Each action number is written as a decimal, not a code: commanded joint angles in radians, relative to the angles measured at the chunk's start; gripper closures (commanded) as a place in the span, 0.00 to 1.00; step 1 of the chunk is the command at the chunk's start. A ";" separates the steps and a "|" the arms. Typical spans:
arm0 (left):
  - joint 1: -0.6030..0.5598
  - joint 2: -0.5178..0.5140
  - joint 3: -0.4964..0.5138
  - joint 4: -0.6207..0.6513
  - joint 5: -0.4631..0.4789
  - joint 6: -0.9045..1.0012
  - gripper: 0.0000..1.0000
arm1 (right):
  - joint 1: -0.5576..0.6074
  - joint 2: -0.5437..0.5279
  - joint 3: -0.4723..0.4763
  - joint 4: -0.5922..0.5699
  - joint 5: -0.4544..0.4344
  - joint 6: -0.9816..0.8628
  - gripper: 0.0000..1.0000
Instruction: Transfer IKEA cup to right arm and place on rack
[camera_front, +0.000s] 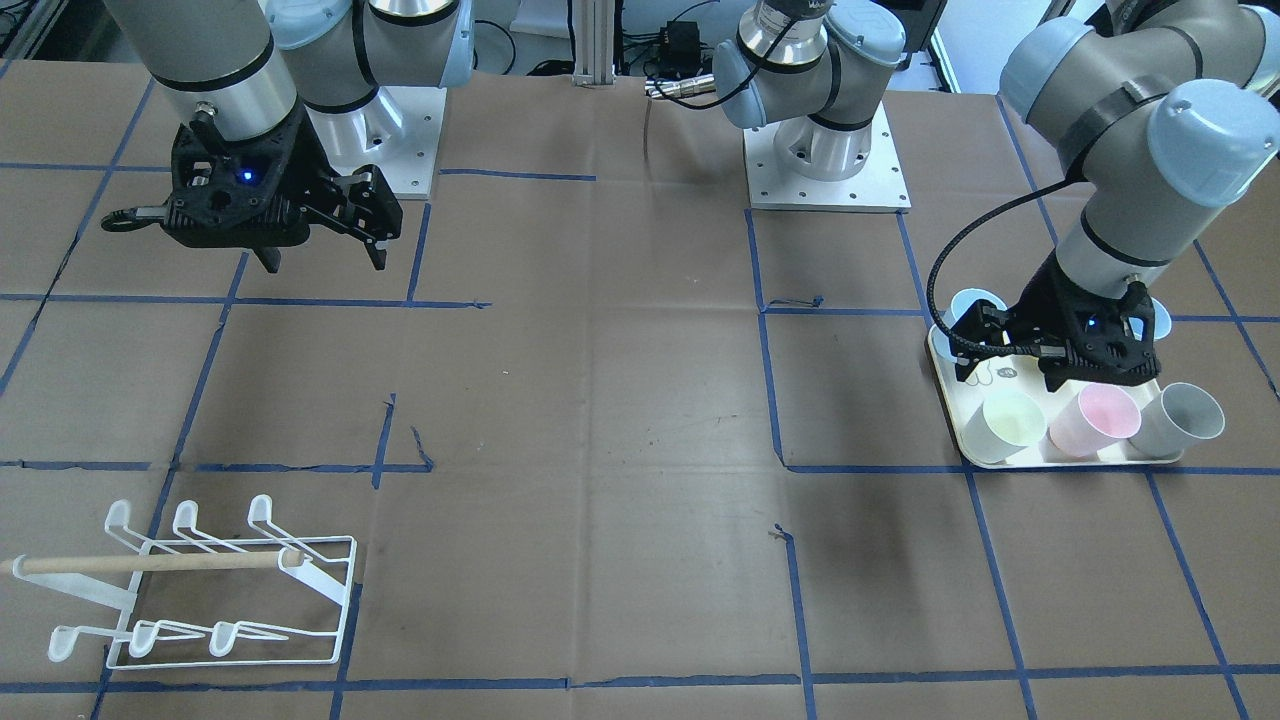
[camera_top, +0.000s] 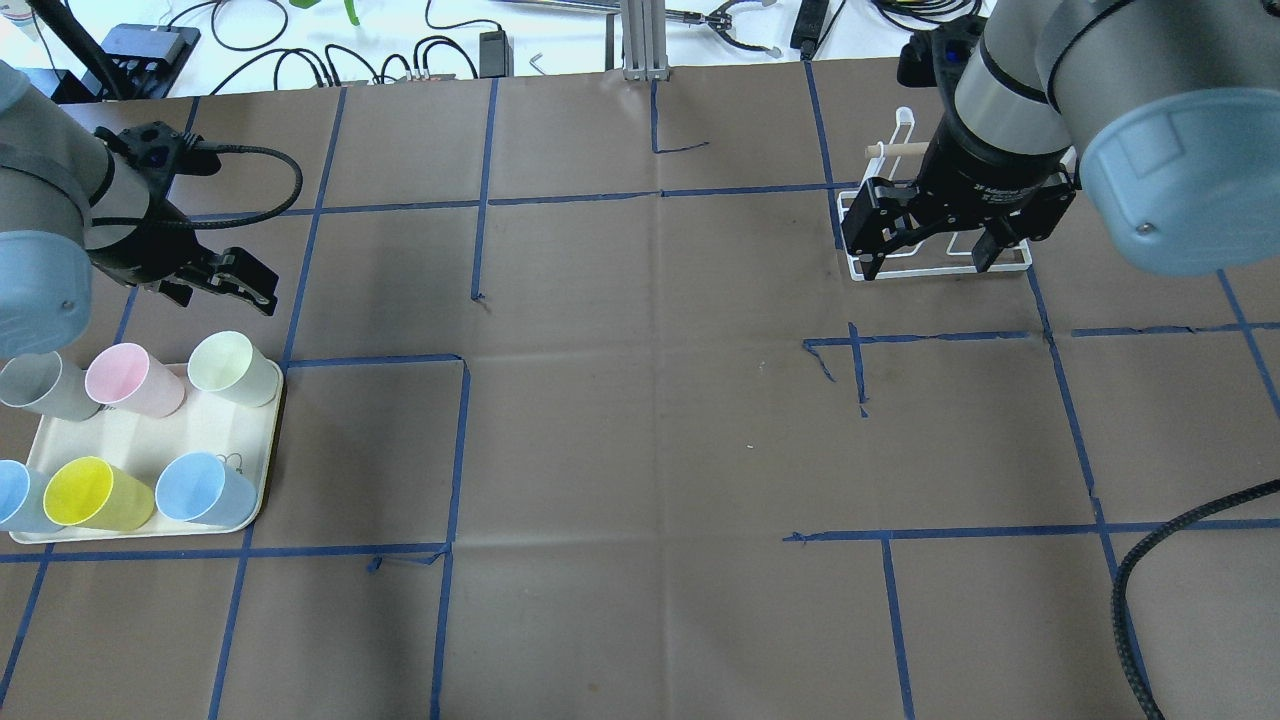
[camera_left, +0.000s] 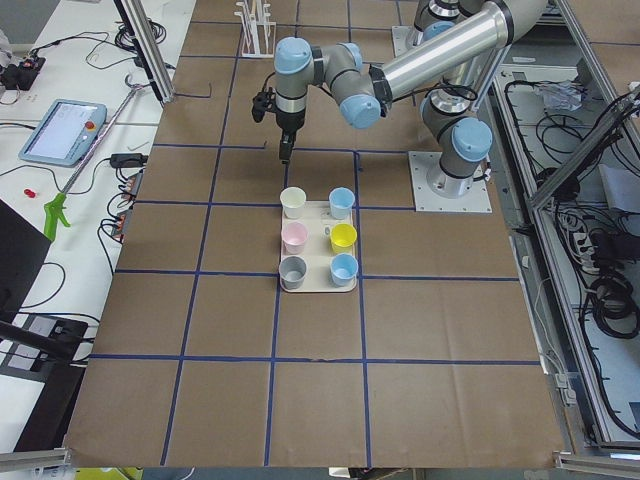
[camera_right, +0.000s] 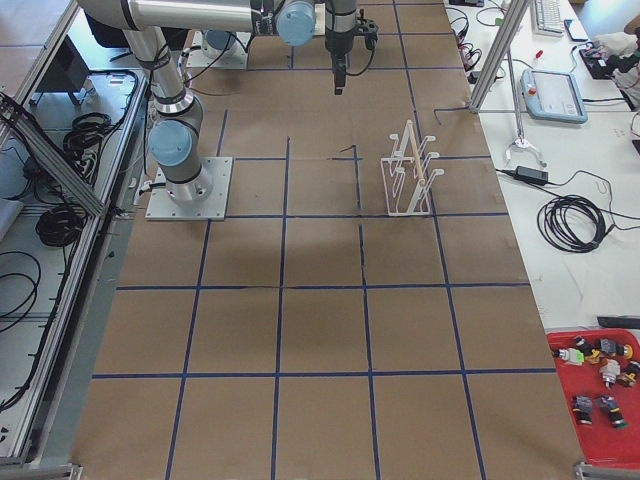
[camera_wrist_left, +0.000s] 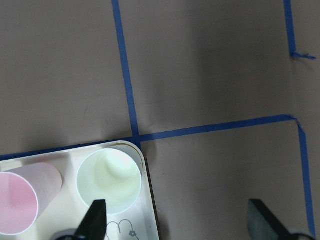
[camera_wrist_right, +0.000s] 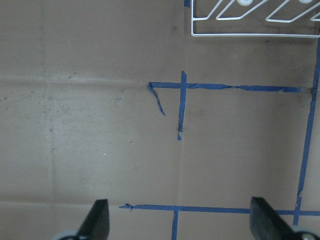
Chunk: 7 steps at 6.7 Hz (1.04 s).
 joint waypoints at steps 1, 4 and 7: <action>0.053 -0.082 -0.020 0.060 -0.001 -0.006 0.00 | 0.001 0.000 -0.001 -0.001 0.000 0.000 0.00; 0.064 -0.139 -0.093 0.179 -0.001 -0.018 0.01 | -0.001 0.002 -0.001 -0.008 0.002 -0.002 0.00; 0.067 -0.136 -0.162 0.266 0.005 -0.046 0.01 | -0.001 0.008 0.002 -0.018 0.005 0.002 0.00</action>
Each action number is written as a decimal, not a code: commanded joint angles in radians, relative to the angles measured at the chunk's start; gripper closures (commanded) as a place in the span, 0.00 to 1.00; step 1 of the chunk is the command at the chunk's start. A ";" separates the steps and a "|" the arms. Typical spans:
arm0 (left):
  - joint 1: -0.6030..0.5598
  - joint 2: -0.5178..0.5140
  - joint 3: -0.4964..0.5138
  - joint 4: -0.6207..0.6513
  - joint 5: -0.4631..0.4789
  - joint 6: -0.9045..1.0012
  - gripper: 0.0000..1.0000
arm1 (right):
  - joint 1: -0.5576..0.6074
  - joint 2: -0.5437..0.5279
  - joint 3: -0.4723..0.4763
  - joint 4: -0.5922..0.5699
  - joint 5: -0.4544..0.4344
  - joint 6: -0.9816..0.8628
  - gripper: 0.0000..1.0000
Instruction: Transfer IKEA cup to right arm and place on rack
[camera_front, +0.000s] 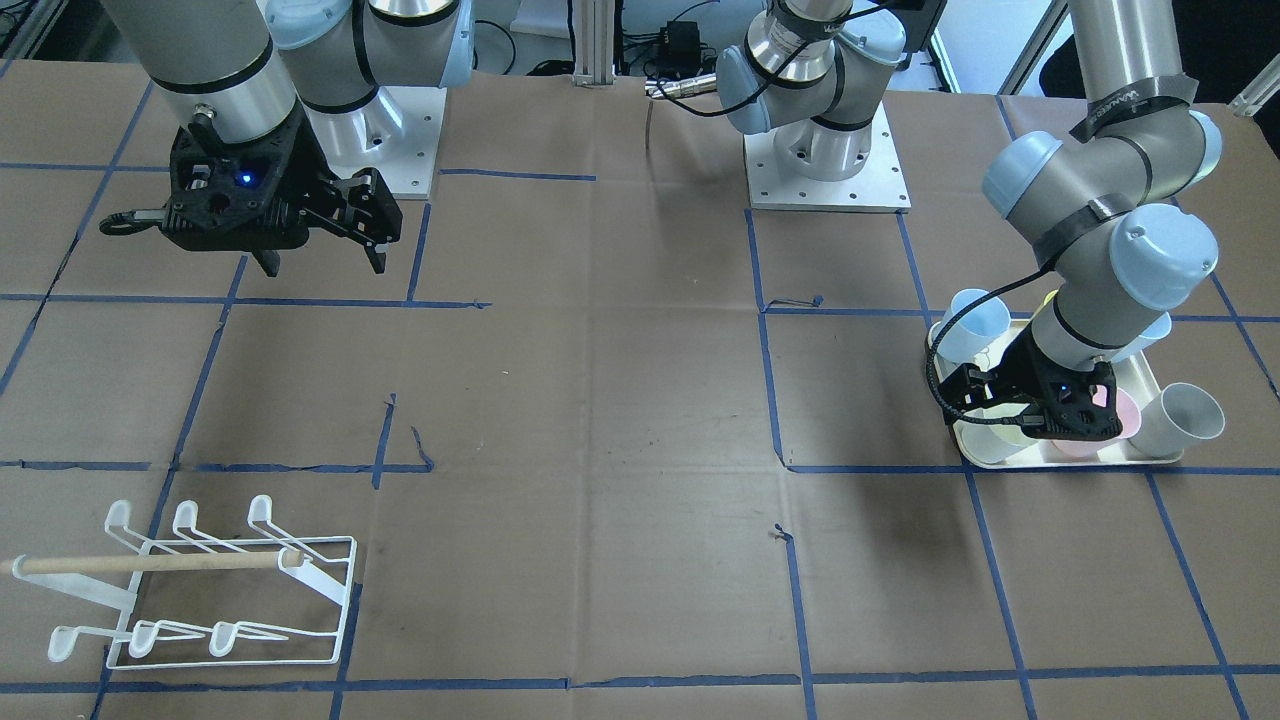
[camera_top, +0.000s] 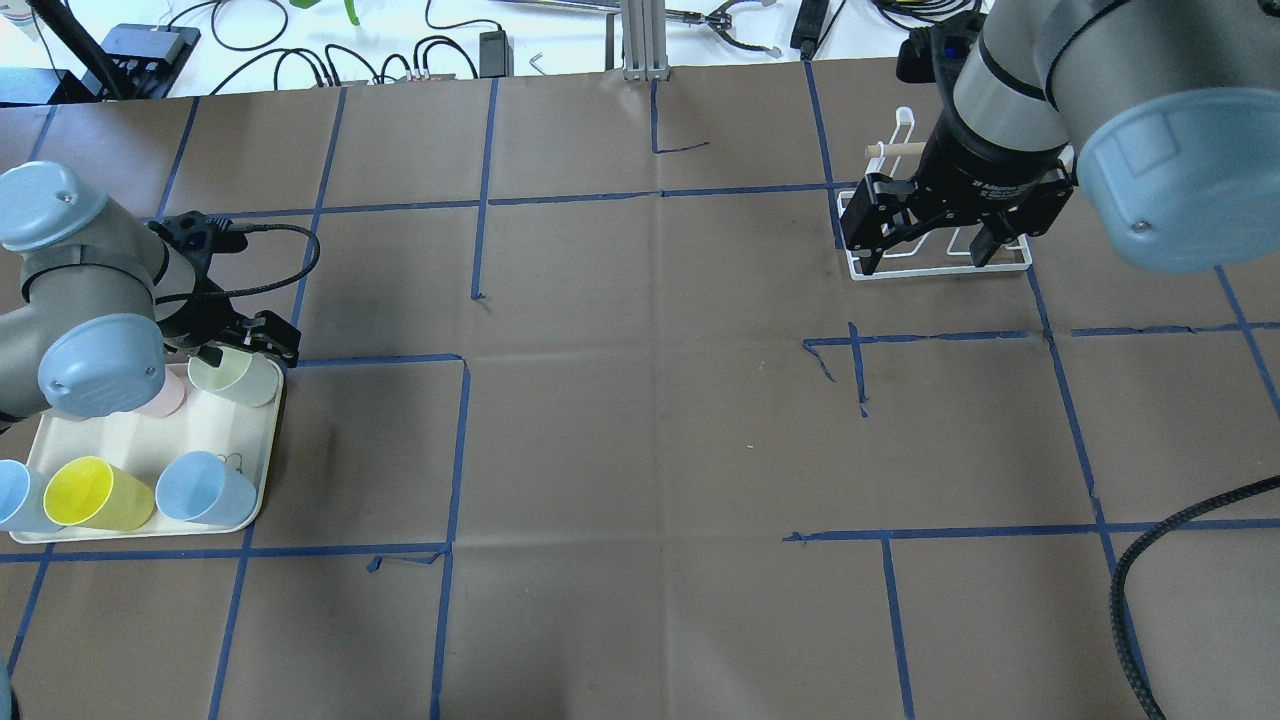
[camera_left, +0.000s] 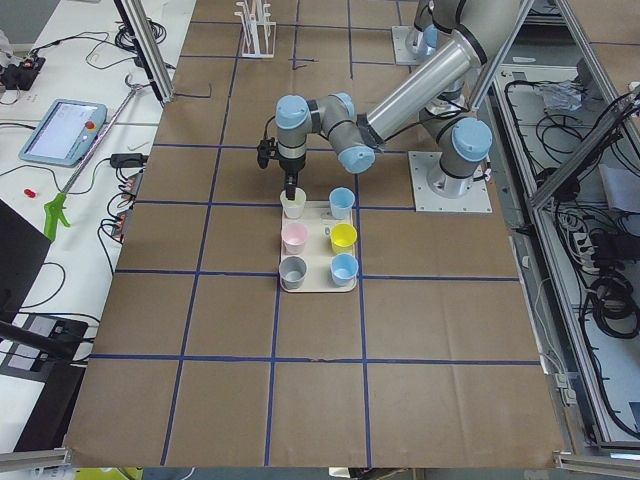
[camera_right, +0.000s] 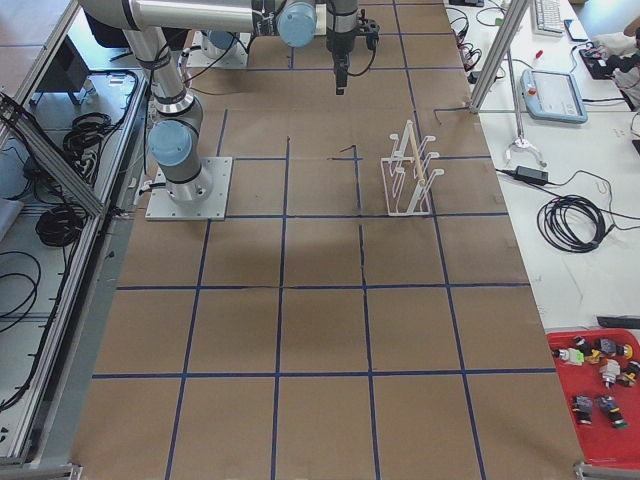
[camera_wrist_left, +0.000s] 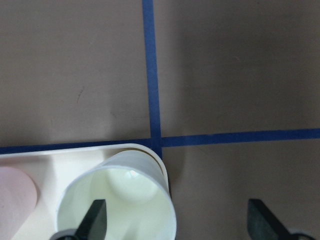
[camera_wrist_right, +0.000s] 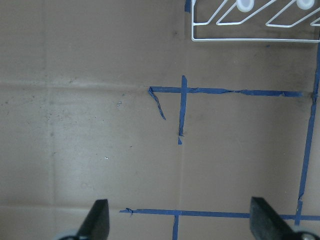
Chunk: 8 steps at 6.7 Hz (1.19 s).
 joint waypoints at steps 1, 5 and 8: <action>0.002 0.000 -0.018 0.007 0.003 -0.011 0.01 | 0.000 0.005 0.002 -0.003 0.003 0.002 0.00; 0.025 0.006 -0.012 0.005 0.001 -0.004 0.78 | 0.000 0.022 0.038 -0.194 0.104 0.006 0.00; 0.025 0.041 -0.001 -0.007 -0.057 -0.008 1.00 | 0.000 0.017 0.156 -0.524 0.245 0.095 0.01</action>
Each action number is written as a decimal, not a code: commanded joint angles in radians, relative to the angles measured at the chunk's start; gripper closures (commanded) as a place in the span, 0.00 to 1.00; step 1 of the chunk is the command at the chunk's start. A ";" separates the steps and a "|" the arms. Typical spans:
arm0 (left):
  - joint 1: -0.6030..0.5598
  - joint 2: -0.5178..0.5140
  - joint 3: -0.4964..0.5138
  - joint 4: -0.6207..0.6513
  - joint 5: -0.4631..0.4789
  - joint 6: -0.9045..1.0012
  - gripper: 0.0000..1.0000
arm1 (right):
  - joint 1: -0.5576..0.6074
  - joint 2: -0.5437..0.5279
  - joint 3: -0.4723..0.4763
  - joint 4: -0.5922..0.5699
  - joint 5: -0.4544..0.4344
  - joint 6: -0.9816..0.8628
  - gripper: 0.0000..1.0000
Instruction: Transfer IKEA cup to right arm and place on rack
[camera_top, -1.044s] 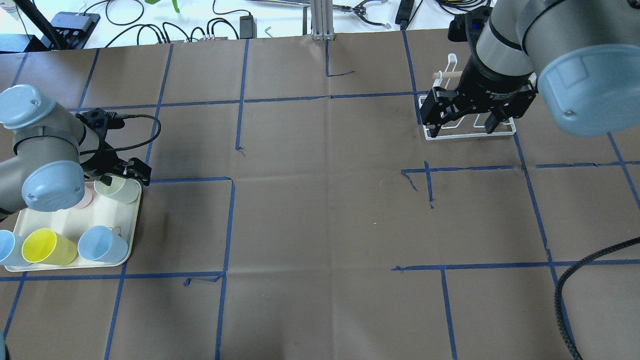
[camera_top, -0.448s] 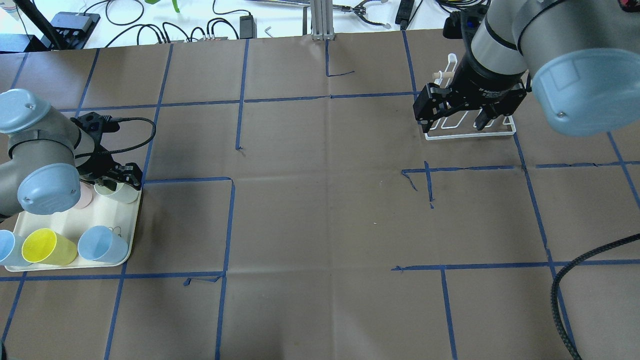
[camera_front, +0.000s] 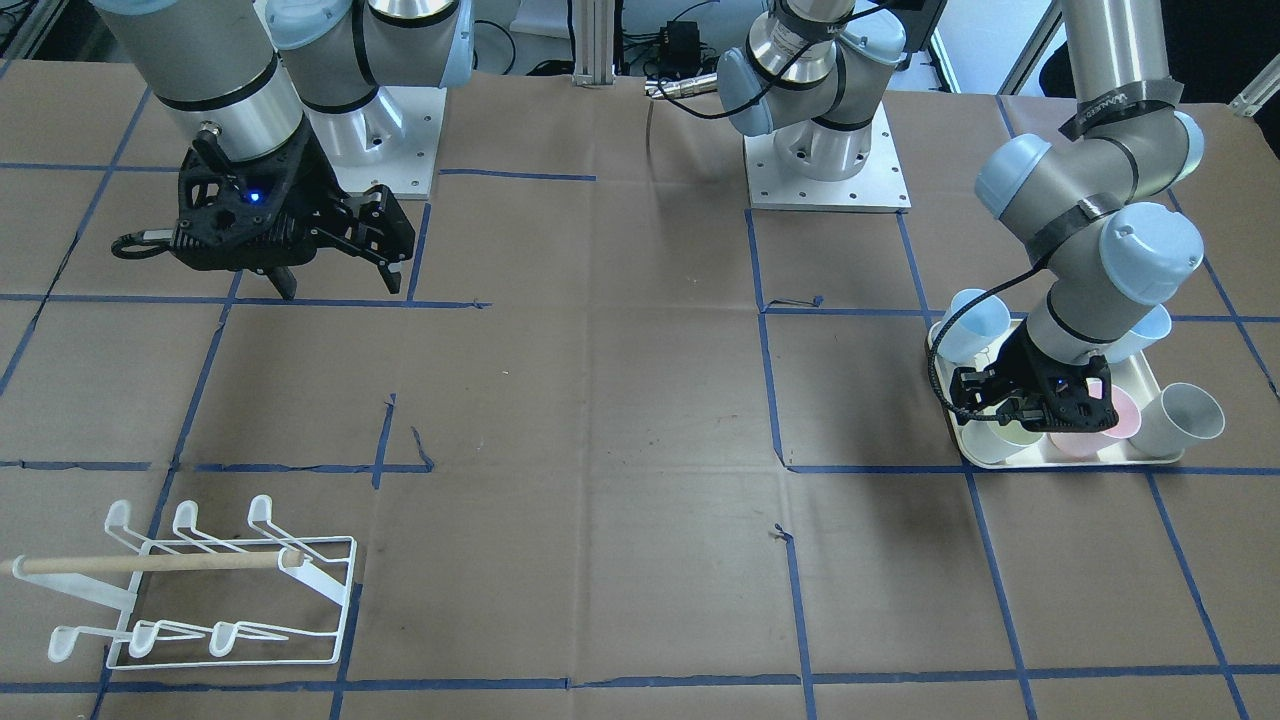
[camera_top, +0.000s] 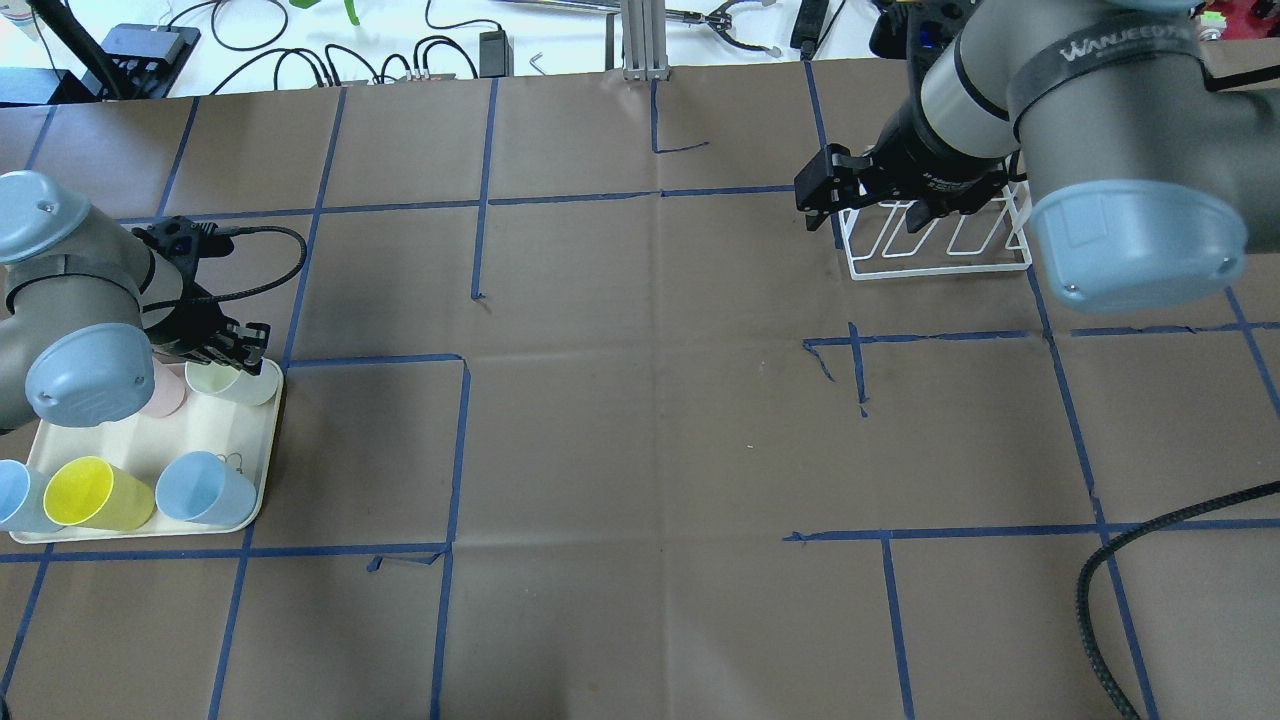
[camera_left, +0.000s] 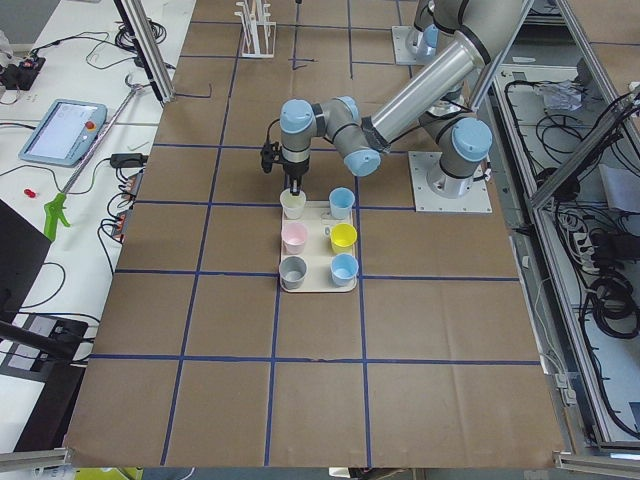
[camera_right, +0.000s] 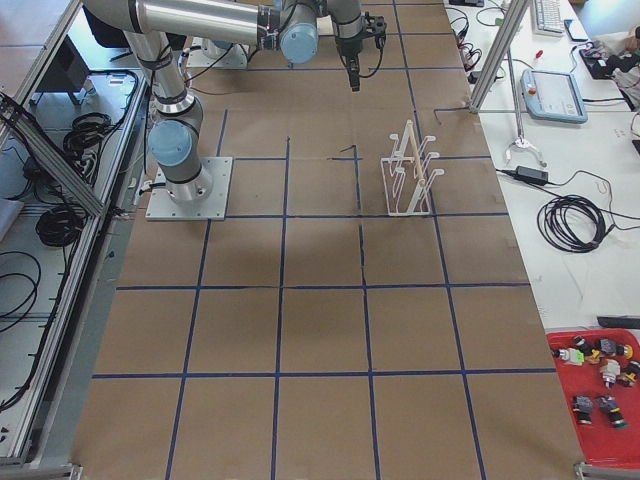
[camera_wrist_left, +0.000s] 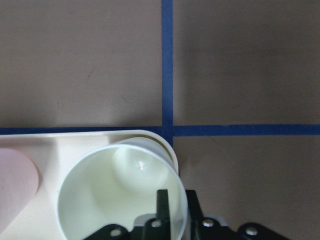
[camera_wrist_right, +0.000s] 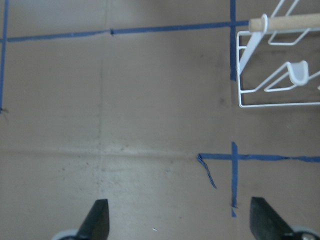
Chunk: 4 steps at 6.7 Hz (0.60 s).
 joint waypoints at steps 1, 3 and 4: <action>-0.001 0.061 0.023 -0.069 -0.026 0.000 1.00 | 0.000 0.006 0.063 -0.270 0.134 0.058 0.01; -0.005 0.121 0.187 -0.326 -0.002 0.003 1.00 | 0.000 0.009 0.170 -0.555 0.216 0.229 0.01; -0.009 0.097 0.296 -0.428 0.006 0.003 1.00 | 0.001 0.010 0.226 -0.697 0.236 0.338 0.01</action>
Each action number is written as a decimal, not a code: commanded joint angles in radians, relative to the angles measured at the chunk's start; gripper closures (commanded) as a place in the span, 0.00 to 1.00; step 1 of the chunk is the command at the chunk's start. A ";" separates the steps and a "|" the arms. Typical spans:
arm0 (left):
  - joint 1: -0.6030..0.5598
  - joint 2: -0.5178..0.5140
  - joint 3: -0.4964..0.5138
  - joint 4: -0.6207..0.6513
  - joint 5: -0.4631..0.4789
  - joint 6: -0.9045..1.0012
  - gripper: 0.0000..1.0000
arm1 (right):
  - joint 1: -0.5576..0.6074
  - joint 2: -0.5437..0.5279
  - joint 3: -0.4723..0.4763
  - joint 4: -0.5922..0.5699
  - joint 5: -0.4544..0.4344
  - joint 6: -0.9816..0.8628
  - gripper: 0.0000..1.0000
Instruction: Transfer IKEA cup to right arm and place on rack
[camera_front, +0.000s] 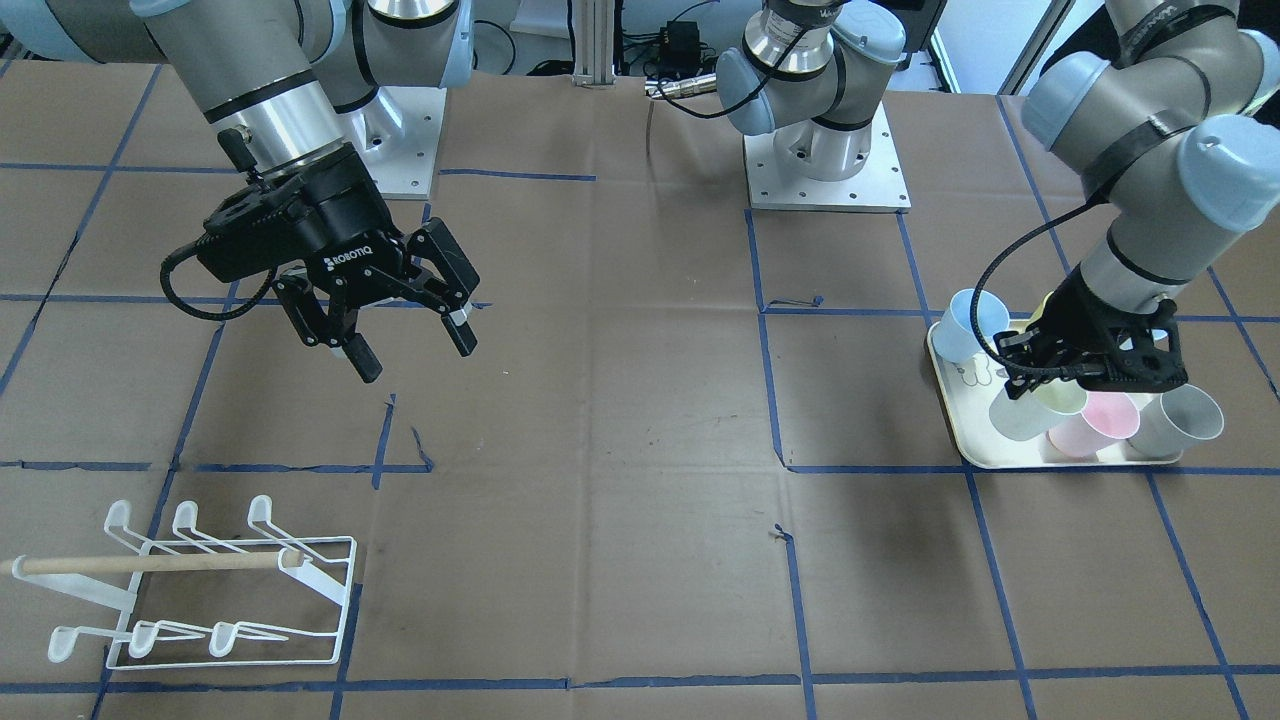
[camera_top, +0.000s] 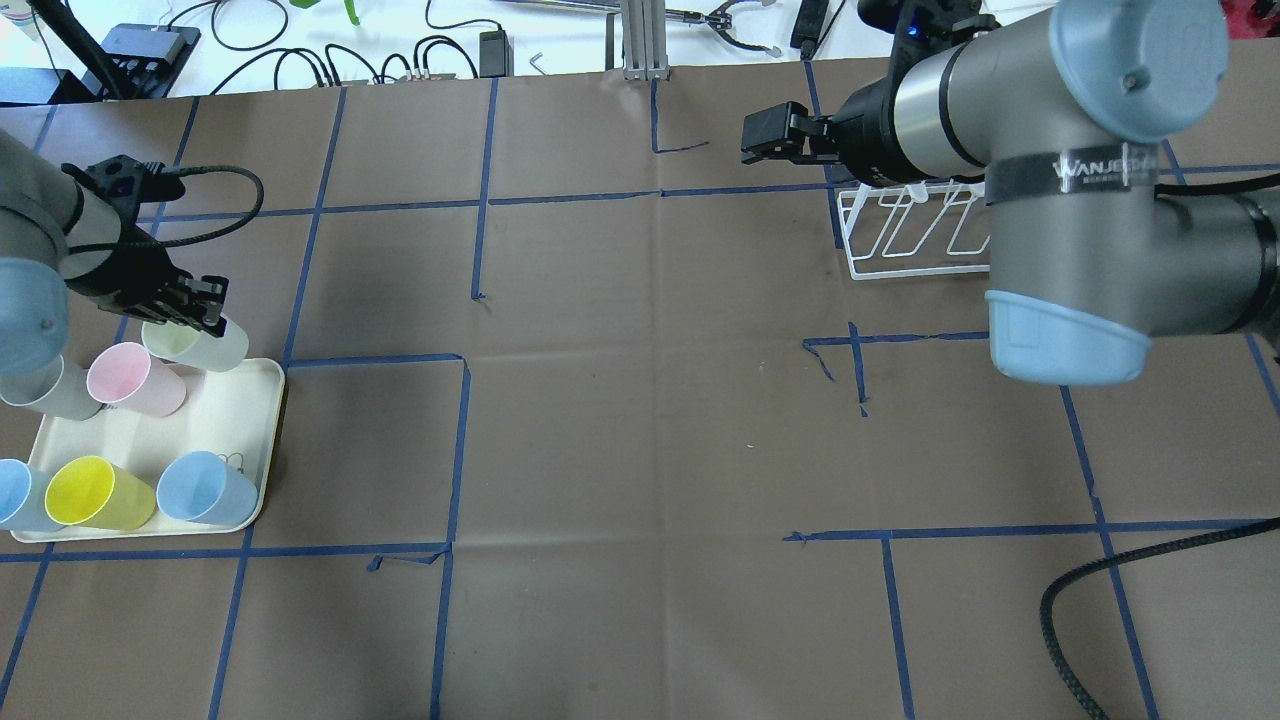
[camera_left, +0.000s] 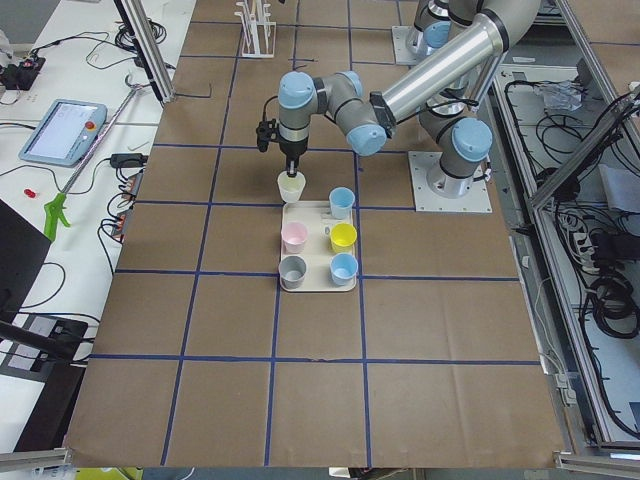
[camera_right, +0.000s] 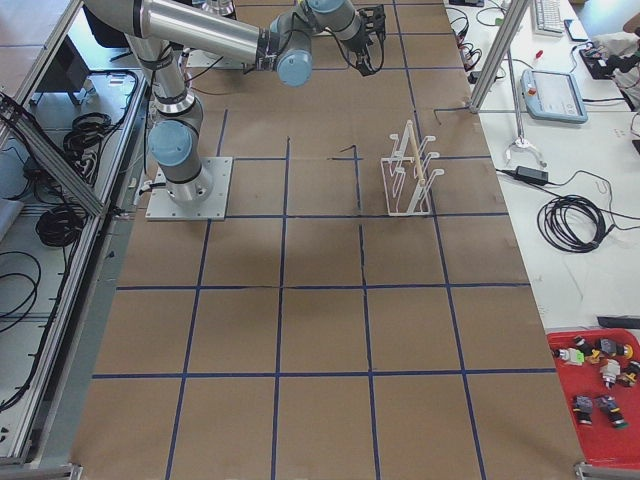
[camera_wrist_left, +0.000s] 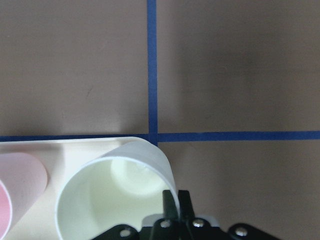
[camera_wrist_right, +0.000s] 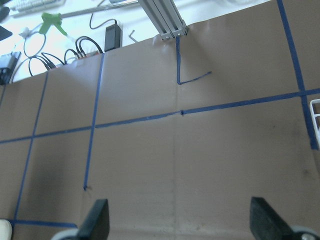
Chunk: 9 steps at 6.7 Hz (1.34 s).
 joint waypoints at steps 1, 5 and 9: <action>-0.009 -0.016 0.203 -0.209 0.012 0.000 1.00 | 0.000 0.002 0.115 -0.298 0.082 0.222 0.01; -0.156 -0.003 0.299 -0.230 -0.013 -0.040 1.00 | 0.003 0.013 0.194 -0.594 0.150 0.735 0.01; -0.241 0.043 0.233 -0.005 -0.550 -0.030 1.00 | 0.006 0.144 0.251 -0.910 0.288 0.906 0.01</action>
